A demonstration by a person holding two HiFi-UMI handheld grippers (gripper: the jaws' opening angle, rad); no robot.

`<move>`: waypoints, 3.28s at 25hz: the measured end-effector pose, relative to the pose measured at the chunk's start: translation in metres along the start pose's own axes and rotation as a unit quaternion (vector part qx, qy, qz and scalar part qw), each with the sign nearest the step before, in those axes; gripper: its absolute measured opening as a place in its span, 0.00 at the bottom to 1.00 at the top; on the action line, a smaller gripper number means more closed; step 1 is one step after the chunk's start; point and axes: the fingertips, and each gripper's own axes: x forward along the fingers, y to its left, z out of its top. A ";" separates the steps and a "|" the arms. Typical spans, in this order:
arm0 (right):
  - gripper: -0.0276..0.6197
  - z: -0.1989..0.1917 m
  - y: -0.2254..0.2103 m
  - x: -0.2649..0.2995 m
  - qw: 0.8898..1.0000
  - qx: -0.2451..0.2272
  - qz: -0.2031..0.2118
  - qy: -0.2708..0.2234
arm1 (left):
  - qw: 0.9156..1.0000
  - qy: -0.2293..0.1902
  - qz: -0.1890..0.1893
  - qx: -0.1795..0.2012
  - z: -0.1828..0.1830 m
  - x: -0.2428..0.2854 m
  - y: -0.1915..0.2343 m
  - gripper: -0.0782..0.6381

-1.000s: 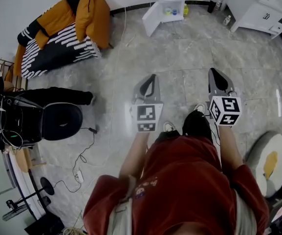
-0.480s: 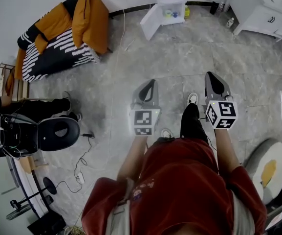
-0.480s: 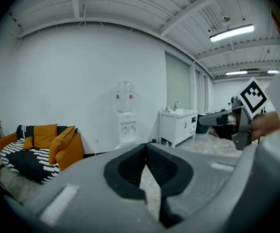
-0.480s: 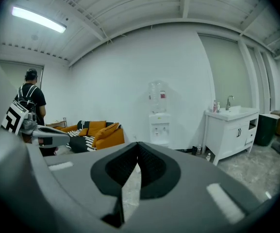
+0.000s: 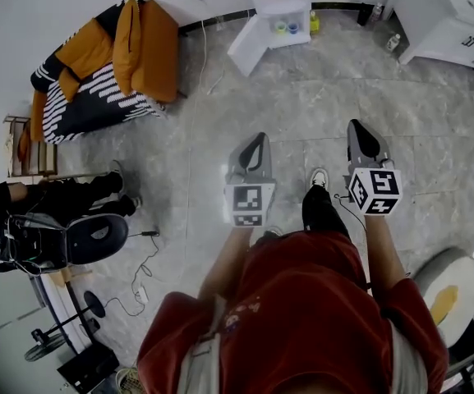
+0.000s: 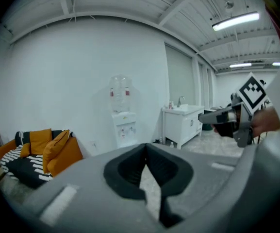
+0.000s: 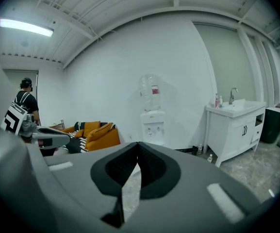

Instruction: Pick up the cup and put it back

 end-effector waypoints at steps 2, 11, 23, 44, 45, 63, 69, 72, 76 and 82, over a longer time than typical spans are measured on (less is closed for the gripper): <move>0.04 0.005 -0.025 0.013 1.000 0.002 0.003 0.001 | 1.000 0.003 0.004 0.003 0.007 0.025 -0.008 0.11; 0.04 0.029 -0.121 0.063 1.000 0.007 0.018 0.005 | 1.000 0.011 0.018 0.005 0.040 0.121 -0.037 0.11; 0.04 0.054 -0.169 0.102 1.000 0.003 0.026 -0.002 | 1.000 -0.007 0.028 0.007 0.069 0.180 -0.037 0.11; 0.04 0.135 -0.158 0.331 0.999 -0.021 0.022 0.016 | 1.000 -0.010 0.012 -0.017 0.117 0.345 0.128 0.11; 0.04 0.142 -0.154 0.346 0.999 -0.022 0.023 0.017 | 1.000 -0.009 0.011 -0.017 0.121 0.355 0.141 0.11; 0.04 0.199 -0.118 0.532 0.998 -0.042 0.030 0.039 | 1.000 -0.002 -0.007 -0.023 0.150 0.483 0.293 0.11; 0.04 0.206 -0.122 0.555 0.998 -0.042 0.038 0.040 | 1.000 0.001 -0.004 -0.015 0.159 0.501 0.304 0.11; 0.04 0.208 -0.132 0.563 0.997 -0.042 0.043 0.040 | 1.000 0.004 0.003 -0.016 0.161 0.511 0.304 0.11; 0.04 0.214 -0.153 0.575 0.996 -0.046 0.059 0.041 | 1.000 0.003 0.018 -0.018 0.171 0.528 0.294 0.11; 0.04 0.235 -0.205 0.586 0.993 -0.058 0.092 0.037 | 0.998 0.000 0.049 -0.033 0.197 0.560 0.262 0.11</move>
